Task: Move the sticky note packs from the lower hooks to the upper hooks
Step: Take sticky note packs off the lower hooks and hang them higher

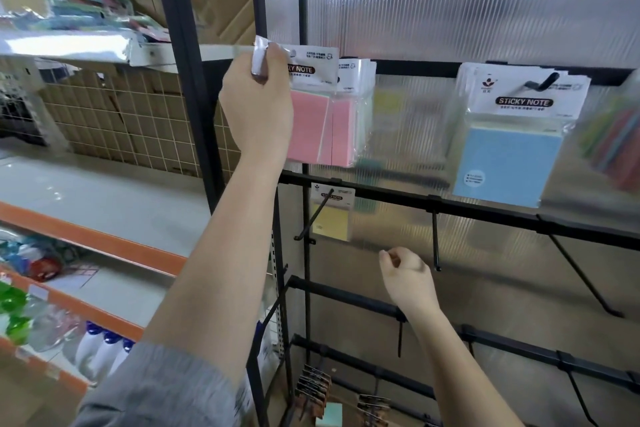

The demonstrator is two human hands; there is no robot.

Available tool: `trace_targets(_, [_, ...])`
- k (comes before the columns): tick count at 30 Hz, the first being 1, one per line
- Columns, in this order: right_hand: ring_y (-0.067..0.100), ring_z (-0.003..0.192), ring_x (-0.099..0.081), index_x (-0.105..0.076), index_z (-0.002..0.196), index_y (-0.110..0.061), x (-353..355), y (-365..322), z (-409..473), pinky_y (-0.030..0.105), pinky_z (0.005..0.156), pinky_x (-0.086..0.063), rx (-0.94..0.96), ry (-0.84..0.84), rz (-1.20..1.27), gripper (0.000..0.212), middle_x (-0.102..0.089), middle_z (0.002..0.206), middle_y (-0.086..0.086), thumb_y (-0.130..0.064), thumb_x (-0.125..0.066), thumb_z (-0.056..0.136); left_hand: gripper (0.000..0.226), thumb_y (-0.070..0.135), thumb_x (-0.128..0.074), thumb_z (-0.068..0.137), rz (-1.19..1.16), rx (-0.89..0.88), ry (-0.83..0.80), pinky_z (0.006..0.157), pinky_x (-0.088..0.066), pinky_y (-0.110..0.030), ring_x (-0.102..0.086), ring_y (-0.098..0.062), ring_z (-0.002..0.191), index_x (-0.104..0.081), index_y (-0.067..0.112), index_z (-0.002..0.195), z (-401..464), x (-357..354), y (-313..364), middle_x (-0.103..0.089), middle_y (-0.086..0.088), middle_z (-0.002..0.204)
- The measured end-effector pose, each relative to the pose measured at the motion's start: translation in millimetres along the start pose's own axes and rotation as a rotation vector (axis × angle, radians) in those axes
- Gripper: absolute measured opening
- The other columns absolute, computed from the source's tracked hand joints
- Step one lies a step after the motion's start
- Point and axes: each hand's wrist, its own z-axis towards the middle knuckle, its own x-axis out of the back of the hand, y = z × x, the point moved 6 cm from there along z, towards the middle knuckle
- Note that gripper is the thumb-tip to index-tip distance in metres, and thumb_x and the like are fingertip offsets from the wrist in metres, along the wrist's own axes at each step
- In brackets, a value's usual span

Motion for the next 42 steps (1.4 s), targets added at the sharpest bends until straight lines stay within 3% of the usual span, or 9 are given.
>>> trace_targets(4, [0.019, 0.086, -0.055, -0.058, 0.119, -0.012, -1.8, -2.3, -1.1, 0.027, 0.070, -0.043, 0.005, 0.005, 0.001, 0.032, -0.058, 0.097, 0.001, -0.033, -0.042, 0.100, 0.041, 0.026, -0.049, 0.095, 0.018, 0.034, 0.038, 0.046, -0.031, -0.008, -0.042, 0.007, 0.045, -0.034, 0.023, 0.057, 2.7, 2.2, 1.4, -0.039, 0.011, 0.055])
trace_targets(8, [0.018, 0.085, -0.056, -0.057, 0.118, -0.012, -3.0, -7.2, -2.0, 0.027, 0.070, -0.044, 0.026, 0.003, -0.014, 0.032, -0.058, 0.096, 0.000, -0.033, -0.041, 0.100, 0.032, 0.031, -0.048, 0.095, 0.037, -0.025, 0.065, 0.049, -0.039, -0.014, -0.049, 0.003, 0.053, -0.046, 0.023, 0.064, 2.2, 4.4, 4.8, -0.050, 0.012, 0.059])
trace_targets(18, [0.016, 0.082, -0.055, -0.054, 0.118, -0.014, -3.3, -18.7, -3.2, 0.026, 0.068, -0.042, 0.060, -0.010, -0.043, 0.031, -0.055, 0.094, -0.002, -0.035, -0.040, 0.100, 0.036, 0.031, -0.047, 0.097, 0.061, -0.066, 0.008, 0.050, -0.035, -0.010, -0.047, 0.001, 0.053, -0.038, 0.027, 0.062, -1.1, 1.5, 4.4, -0.045, 0.012, 0.059])
trace_targets(22, [0.015, 0.082, -0.055, -0.055, 0.115, -0.015, -2.9, -23.0, -4.0, 0.024, 0.067, -0.041, 0.078, 0.000, -0.032, 0.029, -0.056, 0.093, -0.002, -0.035, -0.041, 0.100, 0.033, 0.028, -0.047, 0.098, 0.045, -0.127, -0.007, 0.051, -0.037, -0.007, -0.051, 0.016, 0.056, -0.041, 0.025, 0.065, -0.7, 1.1, 12.5, -0.046, 0.017, 0.062])
trace_targets(26, [0.014, 0.081, -0.055, -0.056, 0.114, -0.015, -3.2, -24.4, -5.4, 0.021, 0.060, -0.038, 0.086, -0.009, -0.032, 0.029, -0.057, 0.094, -0.002, -0.035, -0.042, 0.100, 0.029, 0.027, -0.047, 0.098, 0.075, -0.138, -0.029, 0.052, -0.037, -0.005, -0.048, 0.019, 0.056, -0.043, 0.018, 0.071, -2.0, -1.9, 15.3, -0.040, 0.018, 0.062])
trace_targets(33, [0.013, 0.078, -0.053, -0.056, 0.108, -0.016, -0.8, -27.0, -4.6, 0.021, 0.060, -0.038, 0.108, -0.012, -0.025, 0.025, -0.054, 0.085, -0.006, -0.035, -0.043, 0.099, 0.034, 0.035, -0.045, 0.097, 0.155, -0.145, -0.037, 0.050, -0.033, -0.011, -0.042, -0.004, 0.055, -0.038, 0.028, 0.065, -2.6, -2.9, 8.6, -0.041, 0.010, 0.060])
trace_targets(37, [0.008, 0.065, -0.048, -0.055, 0.097, -0.017, 1.0, -28.9, -4.1, 0.019, 0.052, -0.032, 0.122, -0.024, -0.028, 0.021, -0.051, 0.074, -0.009, -0.034, -0.042, 0.099, 0.037, 0.035, -0.047, 0.096, 0.159, -0.117, -0.006, 0.048, -0.029, -0.014, -0.040, -0.004, 0.052, -0.035, 0.026, 0.062, -1.5, 0.9, 3.7, -0.039, 0.010, 0.056])
trace_targets(42, [0.007, 0.065, -0.048, -0.054, 0.096, -0.019, 4.3, -29.5, -4.7, 0.018, 0.051, -0.032, 0.129, -0.034, -0.033, 0.019, -0.052, 0.076, -0.008, -0.034, -0.043, 0.099, 0.039, 0.032, -0.047, 0.097, 0.178, -0.092, -0.033, 0.047, -0.029, -0.013, -0.043, 0.002, 0.051, -0.033, 0.028, 0.060, -6.2, -5.6, -0.1, -0.037, 0.011, 0.056])
